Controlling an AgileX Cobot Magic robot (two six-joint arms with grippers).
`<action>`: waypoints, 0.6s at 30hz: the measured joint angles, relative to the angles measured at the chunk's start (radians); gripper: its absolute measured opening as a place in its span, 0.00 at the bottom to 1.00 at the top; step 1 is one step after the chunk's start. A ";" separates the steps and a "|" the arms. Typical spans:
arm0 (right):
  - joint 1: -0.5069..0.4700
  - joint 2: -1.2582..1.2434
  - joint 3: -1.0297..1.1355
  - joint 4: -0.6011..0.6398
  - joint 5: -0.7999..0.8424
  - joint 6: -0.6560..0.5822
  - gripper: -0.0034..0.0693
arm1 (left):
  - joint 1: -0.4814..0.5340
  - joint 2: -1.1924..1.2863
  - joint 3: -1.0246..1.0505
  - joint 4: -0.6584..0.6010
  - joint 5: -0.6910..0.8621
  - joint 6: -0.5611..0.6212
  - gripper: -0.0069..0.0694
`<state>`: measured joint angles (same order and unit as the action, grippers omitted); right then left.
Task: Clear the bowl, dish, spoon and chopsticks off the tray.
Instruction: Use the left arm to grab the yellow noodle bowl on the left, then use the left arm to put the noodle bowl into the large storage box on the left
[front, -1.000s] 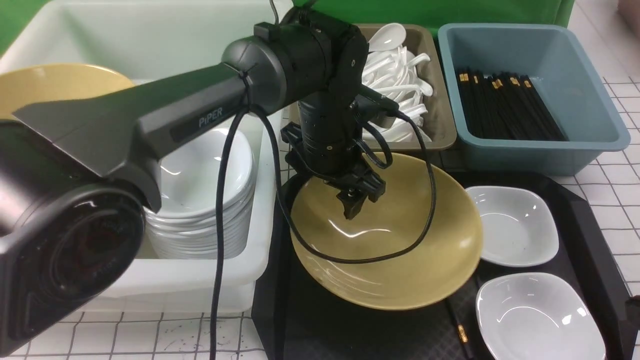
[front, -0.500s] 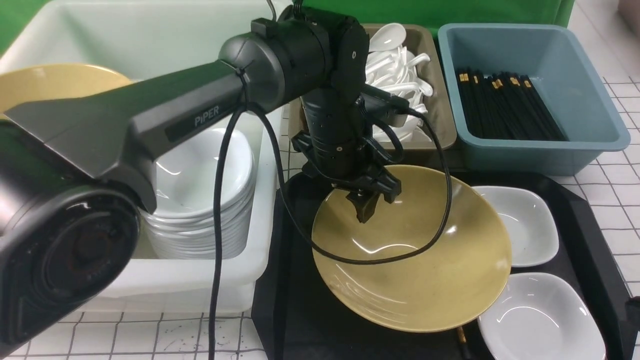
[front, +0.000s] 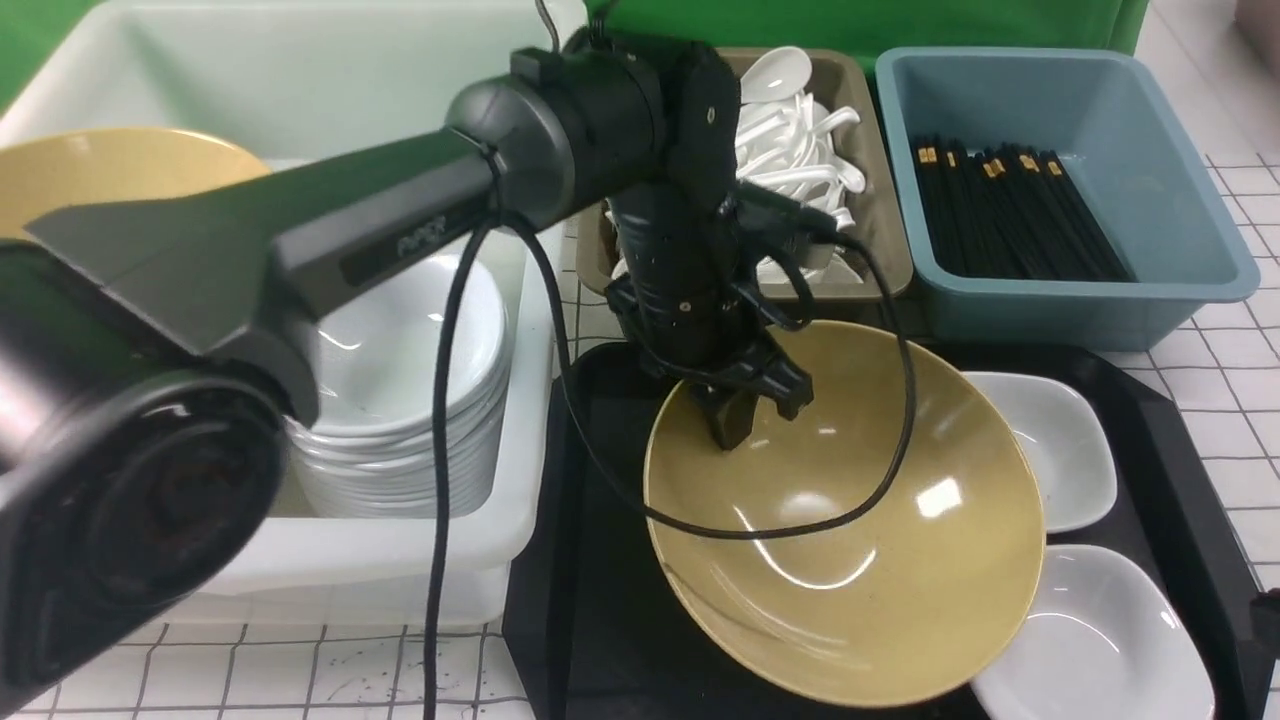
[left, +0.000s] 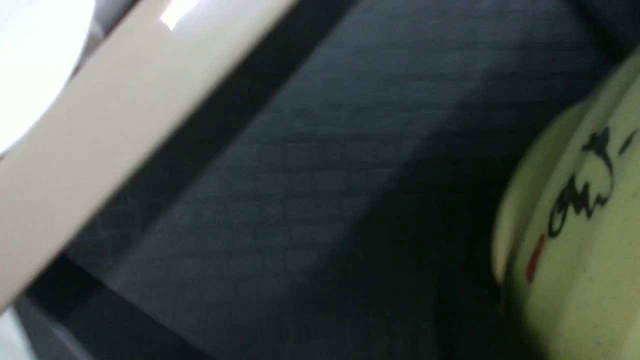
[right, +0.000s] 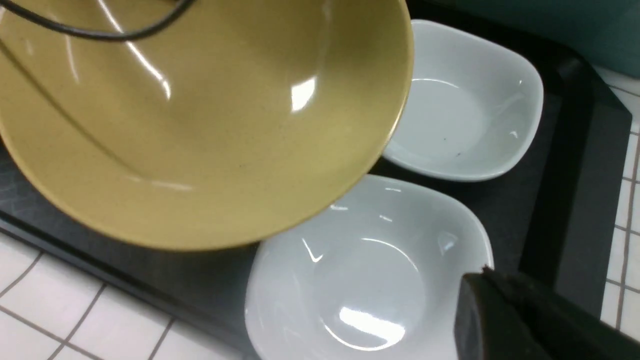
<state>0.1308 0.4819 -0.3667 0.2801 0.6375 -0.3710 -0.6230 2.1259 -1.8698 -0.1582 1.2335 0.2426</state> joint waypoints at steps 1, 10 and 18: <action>0.000 0.000 0.000 0.000 0.000 0.000 0.15 | -0.001 -0.017 0.001 0.009 0.001 0.002 0.12; 0.000 0.000 0.000 0.000 0.000 0.000 0.17 | 0.072 -0.236 0.005 -0.058 0.012 0.090 0.10; 0.000 0.000 0.000 0.000 0.003 0.000 0.18 | 0.331 -0.446 0.010 -0.202 0.029 0.129 0.10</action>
<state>0.1308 0.4819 -0.3667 0.2801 0.6407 -0.3710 -0.2922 1.6800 -1.8593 -0.3602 1.2626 0.3721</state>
